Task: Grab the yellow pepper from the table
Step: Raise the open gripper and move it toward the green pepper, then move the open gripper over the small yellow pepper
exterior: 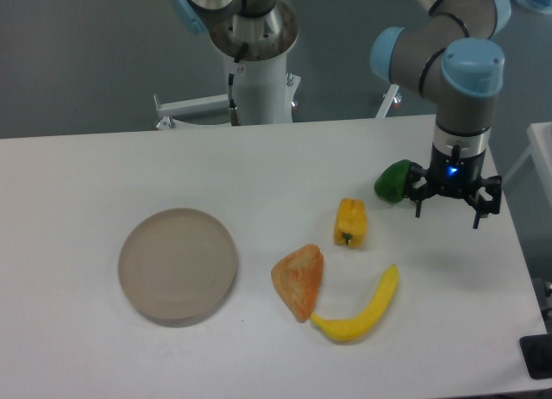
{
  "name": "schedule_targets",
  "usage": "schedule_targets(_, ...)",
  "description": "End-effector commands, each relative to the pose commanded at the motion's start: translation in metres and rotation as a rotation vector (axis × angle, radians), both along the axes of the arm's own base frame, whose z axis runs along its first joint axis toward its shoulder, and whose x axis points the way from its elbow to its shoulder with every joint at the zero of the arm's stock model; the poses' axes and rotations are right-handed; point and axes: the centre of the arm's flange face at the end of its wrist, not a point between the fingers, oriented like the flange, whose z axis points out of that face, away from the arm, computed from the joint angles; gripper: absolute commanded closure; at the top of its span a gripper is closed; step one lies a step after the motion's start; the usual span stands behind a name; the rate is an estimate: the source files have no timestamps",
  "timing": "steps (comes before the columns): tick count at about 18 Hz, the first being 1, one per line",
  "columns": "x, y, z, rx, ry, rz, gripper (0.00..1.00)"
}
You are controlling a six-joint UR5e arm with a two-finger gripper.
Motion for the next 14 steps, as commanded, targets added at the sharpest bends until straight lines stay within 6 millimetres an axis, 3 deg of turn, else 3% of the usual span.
schedule_targets(4, 0.027, -0.010, -0.035, 0.001, -0.082, -0.018, 0.00)
schedule_targets(6, 0.040, -0.018, -0.035, 0.012, -0.102, -0.018, 0.00)
schedule_targets(14, 0.063, -0.028, -0.075, 0.035, -0.185, 0.045, 0.00)
